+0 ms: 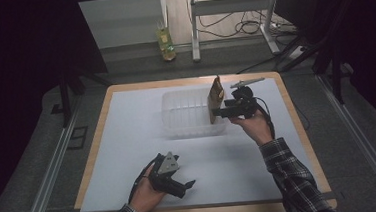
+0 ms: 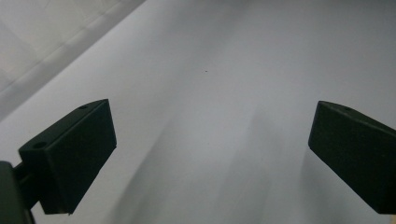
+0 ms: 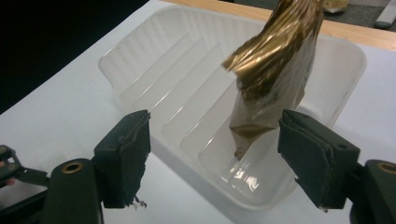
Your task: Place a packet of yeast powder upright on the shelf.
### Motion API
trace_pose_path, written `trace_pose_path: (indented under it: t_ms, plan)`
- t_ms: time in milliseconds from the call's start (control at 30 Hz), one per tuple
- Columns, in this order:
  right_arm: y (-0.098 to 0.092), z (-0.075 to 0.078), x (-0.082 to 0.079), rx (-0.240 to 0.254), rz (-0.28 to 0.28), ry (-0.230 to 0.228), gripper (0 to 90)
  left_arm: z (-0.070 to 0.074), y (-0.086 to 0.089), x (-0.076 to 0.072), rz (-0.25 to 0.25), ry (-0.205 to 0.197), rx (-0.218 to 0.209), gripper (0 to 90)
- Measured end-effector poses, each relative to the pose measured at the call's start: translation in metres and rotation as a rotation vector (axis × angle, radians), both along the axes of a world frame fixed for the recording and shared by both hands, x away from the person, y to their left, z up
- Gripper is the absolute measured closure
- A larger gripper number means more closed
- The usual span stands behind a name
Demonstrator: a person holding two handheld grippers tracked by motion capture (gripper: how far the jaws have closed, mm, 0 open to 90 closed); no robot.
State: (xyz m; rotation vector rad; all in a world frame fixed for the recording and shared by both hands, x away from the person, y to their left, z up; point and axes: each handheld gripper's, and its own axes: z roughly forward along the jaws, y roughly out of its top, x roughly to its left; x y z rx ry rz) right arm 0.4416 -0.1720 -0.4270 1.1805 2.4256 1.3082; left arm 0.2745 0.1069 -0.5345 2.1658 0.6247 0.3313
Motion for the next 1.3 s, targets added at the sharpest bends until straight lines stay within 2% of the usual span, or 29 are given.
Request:
trace_pose_path:
  t_ms: [467, 700, 833, 933, 1067, 1167, 1300]
  plan:
    - [-0.010, -0.006, -0.015, 0.004, 0.013, -0.015, 23.3, 0.000, 0.000, 0.000, -0.002, 0.000, -0.001, 0.9]
    - [-0.014, -0.011, -0.023, -0.020, 0.023, -0.037, 20.6, 0.000, 0.000, 0.000, -0.002, -0.001, 0.001, 0.9]
    - [-0.017, -0.016, -0.027, -0.020, 0.040, -0.058, 18.9, 0.000, 0.000, 0.000, 0.003, -0.002, -0.004, 0.9]
    - [-0.017, -0.019, -0.028, -0.040, 0.050, -0.067, 17.4, 0.000, 0.000, -0.001, 0.001, -0.004, -0.003, 0.9]
    - [-0.019, -0.021, -0.031, -0.026, 0.065, -0.062, 15.9, 0.001, 0.000, -0.001, -0.002, -0.004, -0.005, 0.9]
    - [-0.020, -0.022, -0.034, -0.040, 0.073, -0.063, 12.6, 0.002, 0.000, -0.001, -0.005, -0.011, -0.003, 0.9]
    - [-0.020, -0.022, -0.037, -0.034, 0.090, -0.070, 10.0, 0.002, 0.001, -0.001, -0.009, -0.017, -0.003, 0.9]
